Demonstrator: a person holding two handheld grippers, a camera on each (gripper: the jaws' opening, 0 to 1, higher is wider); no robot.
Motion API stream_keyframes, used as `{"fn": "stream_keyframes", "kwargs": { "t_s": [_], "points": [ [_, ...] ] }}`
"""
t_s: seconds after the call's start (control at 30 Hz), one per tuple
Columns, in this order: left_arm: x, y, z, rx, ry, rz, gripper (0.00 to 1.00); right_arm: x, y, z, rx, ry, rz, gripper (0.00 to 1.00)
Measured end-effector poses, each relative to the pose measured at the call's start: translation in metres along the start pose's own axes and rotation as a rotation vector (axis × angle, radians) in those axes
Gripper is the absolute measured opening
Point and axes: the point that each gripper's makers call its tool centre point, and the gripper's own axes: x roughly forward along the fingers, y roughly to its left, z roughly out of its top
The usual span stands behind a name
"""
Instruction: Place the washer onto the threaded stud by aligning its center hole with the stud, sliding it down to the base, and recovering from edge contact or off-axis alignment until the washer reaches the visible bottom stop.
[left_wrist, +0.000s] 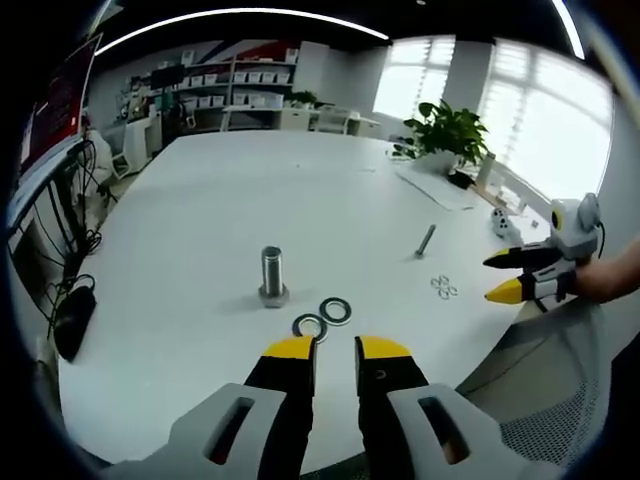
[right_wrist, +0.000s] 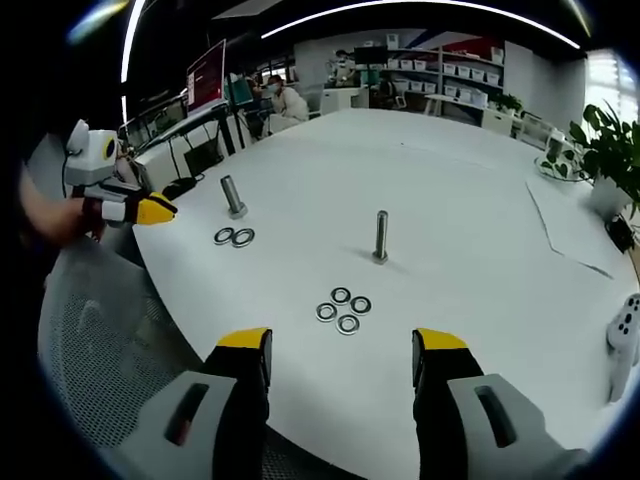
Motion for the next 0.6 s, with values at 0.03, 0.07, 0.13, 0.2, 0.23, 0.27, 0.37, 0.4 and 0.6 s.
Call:
{"fn": "stream_keyframes", "kwargs": {
  "t_s": [0.03, 0.07, 0.13, 0.2, 0.23, 0.27, 0.37, 0.4, 0.6],
  "points": [
    [0.000, 0.000, -0.001, 0.000, 0.005, 0.001, 0.13, 0.000, 0.000, 0.000, 0.000, 0.000, 0.000, 0.59],
    [0.000, 0.000, -0.001, -0.001, 0.007, 0.001, 0.13, 0.000, 0.000, 0.000, 0.001, 0.000, 0.000, 0.59],
    [0.001, 0.001, -0.002, 0.002, 0.011, 0.005, 0.14, 0.000, 0.000, -0.001, 0.003, 0.002, 0.002, 0.59],
    [0.001, 0.002, -0.003, 0.000, 0.014, 0.008, 0.14, 0.000, 0.000, 0.000, 0.003, 0.000, 0.004, 0.59],
    [0.001, 0.003, -0.003, 0.001, 0.017, 0.010, 0.14, 0.000, 0.000, 0.000, 0.003, -0.001, 0.003, 0.59],
    [0.002, 0.004, -0.004, -0.008, 0.023, 0.010, 0.14, 0.000, 0.000, 0.000, 0.005, -0.002, 0.004, 0.59],
    [0.002, 0.004, -0.006, -0.032, 0.038, 0.003, 0.14, 0.000, -0.001, 0.001, 0.014, -0.007, 0.007, 0.59],
    [0.002, 0.005, -0.006, -0.035, 0.039, 0.005, 0.14, 0.000, -0.001, 0.001, 0.016, -0.010, 0.007, 0.59],
    [0.004, 0.012, -0.009, -0.072, 0.064, 0.017, 0.16, -0.001, 0.002, 0.003, 0.019, -0.019, 0.022, 0.59]
  ]
}}
